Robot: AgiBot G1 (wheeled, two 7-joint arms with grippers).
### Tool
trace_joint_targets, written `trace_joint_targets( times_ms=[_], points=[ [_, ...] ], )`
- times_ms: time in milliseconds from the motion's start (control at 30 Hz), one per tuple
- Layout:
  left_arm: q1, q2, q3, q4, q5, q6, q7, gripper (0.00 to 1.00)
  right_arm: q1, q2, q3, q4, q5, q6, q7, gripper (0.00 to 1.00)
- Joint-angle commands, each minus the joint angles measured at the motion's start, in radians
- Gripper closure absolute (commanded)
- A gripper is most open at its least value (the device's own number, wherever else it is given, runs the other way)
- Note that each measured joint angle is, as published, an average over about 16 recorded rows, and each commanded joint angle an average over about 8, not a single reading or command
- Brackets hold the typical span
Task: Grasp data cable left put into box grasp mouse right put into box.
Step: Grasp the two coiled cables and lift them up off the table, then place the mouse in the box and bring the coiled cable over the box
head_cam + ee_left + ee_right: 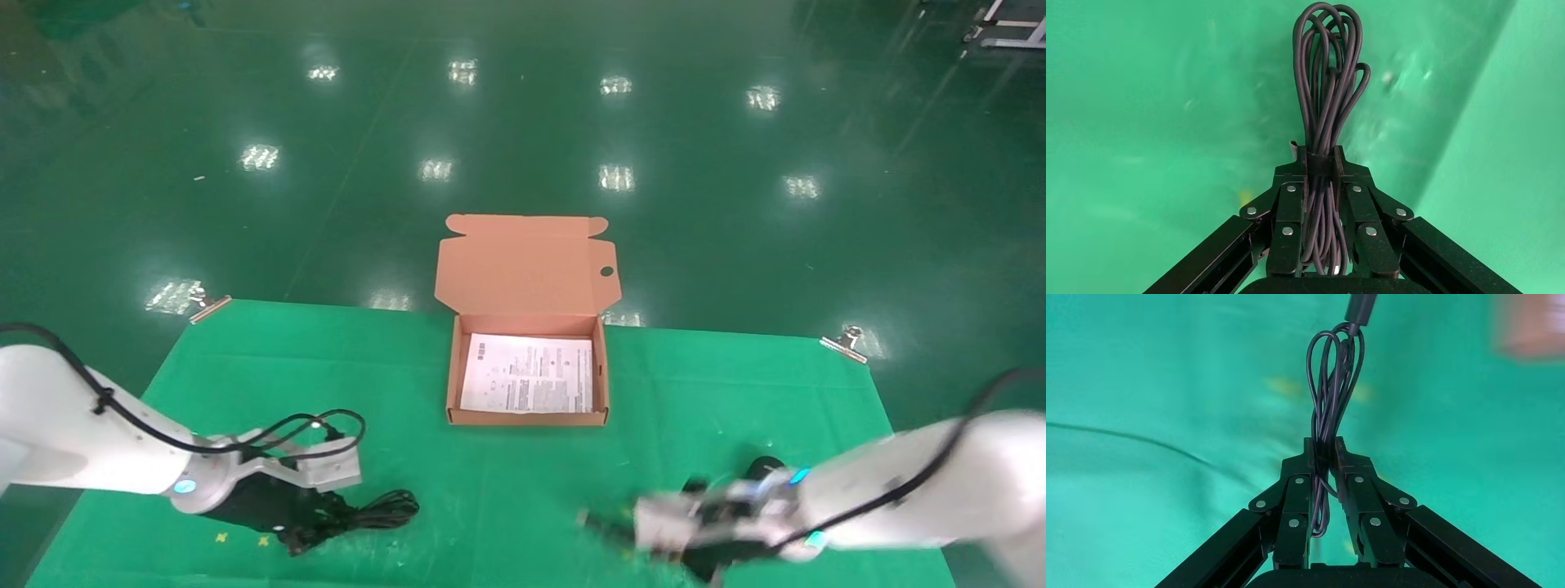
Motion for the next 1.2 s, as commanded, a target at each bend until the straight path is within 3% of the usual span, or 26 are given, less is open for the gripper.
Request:
trace_joint_targets(
  times_ms=[33, 233, 400, 700, 967, 1200],
  points=[
    [-0.007, -0.009, 0.001, -0.008, 0.002, 0.006, 0.008, 1.0, 0.013, 0.029, 0.022, 0.013, 0.02, -0.002, 0.021, 1.0],
    [-0.051, -0.09, -0.013, -0.172, 0.025, -0.026, -0.039, 1.0, 0.107, 0.113, 0.1, 0.085, 0.026, 0.03, 0.099, 1.0],
    [-0.073, -0.157, -0.035, -0.376, 0.051, -0.073, -0.124, 1.0, 0.203, 0.112, 0.148, 0.099, 0.018, 0.073, 0.128, 1.0],
    [-0.103, -0.174, -0.054, -0.627, 0.141, -0.166, -0.244, 1.0, 0.368, -0.033, 0.183, 0.019, 0.05, 0.158, 0.044, 1.0],
    [-0.144, -0.13, -0.063, -0.644, 0.217, -0.234, -0.306, 1.0, 0.469, -0.177, 0.2, -0.127, 0.104, 0.224, -0.059, 1.0],
    [-0.164, -0.121, -0.076, -0.646, 0.247, -0.264, -0.343, 1.0, 0.503, -0.227, 0.213, -0.21, 0.153, 0.24, -0.145, 1.0]
  ],
)
